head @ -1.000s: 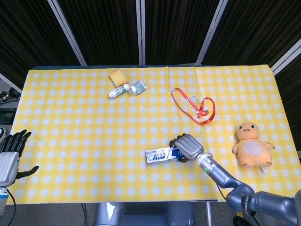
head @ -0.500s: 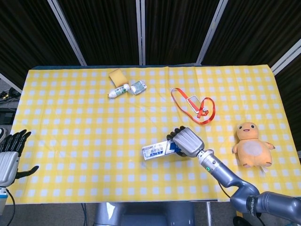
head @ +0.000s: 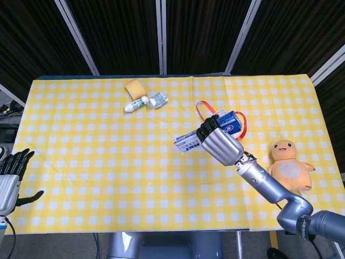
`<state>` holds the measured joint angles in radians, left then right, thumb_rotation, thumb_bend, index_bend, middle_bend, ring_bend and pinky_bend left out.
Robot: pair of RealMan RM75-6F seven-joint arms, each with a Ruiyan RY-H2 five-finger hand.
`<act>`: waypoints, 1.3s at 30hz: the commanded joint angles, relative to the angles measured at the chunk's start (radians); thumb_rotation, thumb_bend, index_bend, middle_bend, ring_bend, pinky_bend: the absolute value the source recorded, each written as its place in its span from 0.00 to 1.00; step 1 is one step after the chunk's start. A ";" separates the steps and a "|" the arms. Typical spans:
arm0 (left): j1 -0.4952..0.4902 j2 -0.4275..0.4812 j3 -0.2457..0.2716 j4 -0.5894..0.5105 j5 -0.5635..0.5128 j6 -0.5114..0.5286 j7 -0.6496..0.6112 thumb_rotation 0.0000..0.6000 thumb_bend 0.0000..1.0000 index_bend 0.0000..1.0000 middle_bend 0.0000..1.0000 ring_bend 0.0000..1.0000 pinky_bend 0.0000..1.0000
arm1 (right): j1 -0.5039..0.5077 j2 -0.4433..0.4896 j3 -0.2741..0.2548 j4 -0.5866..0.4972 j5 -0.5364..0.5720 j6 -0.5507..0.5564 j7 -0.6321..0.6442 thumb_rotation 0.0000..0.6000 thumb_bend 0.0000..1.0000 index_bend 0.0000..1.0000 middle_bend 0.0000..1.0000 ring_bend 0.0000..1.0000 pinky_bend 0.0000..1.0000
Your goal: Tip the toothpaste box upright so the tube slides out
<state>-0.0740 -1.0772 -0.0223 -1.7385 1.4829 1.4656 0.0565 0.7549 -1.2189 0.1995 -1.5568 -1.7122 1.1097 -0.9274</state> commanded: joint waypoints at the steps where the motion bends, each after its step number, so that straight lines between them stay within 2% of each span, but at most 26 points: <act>1: 0.000 0.000 0.000 0.000 0.000 0.000 -0.001 1.00 0.00 0.00 0.00 0.00 0.00 | 0.017 0.059 0.027 -0.001 -0.086 0.047 -0.132 1.00 0.19 0.38 0.40 0.35 0.36; 6: 0.000 0.000 0.001 -0.001 0.002 0.000 0.002 1.00 0.00 0.00 0.00 0.00 0.00 | 0.020 0.082 0.041 -0.031 -0.101 0.052 -0.181 1.00 0.19 0.36 0.34 0.27 0.25; 9: 0.001 0.001 0.002 -0.002 0.003 0.001 0.003 1.00 0.00 0.00 0.00 0.00 0.00 | 0.023 0.086 0.042 -0.037 -0.118 0.053 -0.201 1.00 0.19 0.35 0.32 0.24 0.22; 17: 0.001 0.000 0.002 -0.002 0.002 0.000 0.004 1.00 0.00 0.00 0.00 0.00 0.00 | 0.020 0.087 0.044 -0.045 -0.123 0.059 -0.203 1.00 0.19 0.36 0.35 0.24 0.23; 23: 0.000 0.000 0.002 -0.001 0.001 -0.002 0.005 1.00 0.00 0.00 0.00 0.00 0.00 | 0.010 0.087 0.038 -0.032 -0.121 0.069 -0.181 1.00 0.19 0.41 0.39 0.27 0.29; 27: 0.000 -0.001 0.002 -0.002 0.000 -0.002 0.007 1.00 0.00 0.00 0.00 0.00 0.00 | 0.005 0.082 0.037 -0.014 -0.124 0.086 -0.158 1.00 0.20 0.42 0.41 0.29 0.30; 35: -0.002 -0.003 0.001 0.000 -0.006 -0.007 0.010 1.00 0.00 0.00 0.00 0.00 0.00 | -0.012 0.107 0.070 0.022 -0.105 0.139 -0.133 1.00 0.21 0.43 0.41 0.30 0.32; 39: -0.002 -0.003 0.000 0.000 -0.006 -0.006 0.009 1.00 0.00 0.00 0.00 0.00 0.00 | -0.030 0.149 0.101 0.034 -0.076 0.176 -0.108 1.00 0.21 0.43 0.41 0.30 0.32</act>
<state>-0.0758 -1.0803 -0.0220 -1.7388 1.4769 1.4598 0.0658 0.7329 -1.0852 0.2890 -1.5278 -1.8002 1.2728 -1.0468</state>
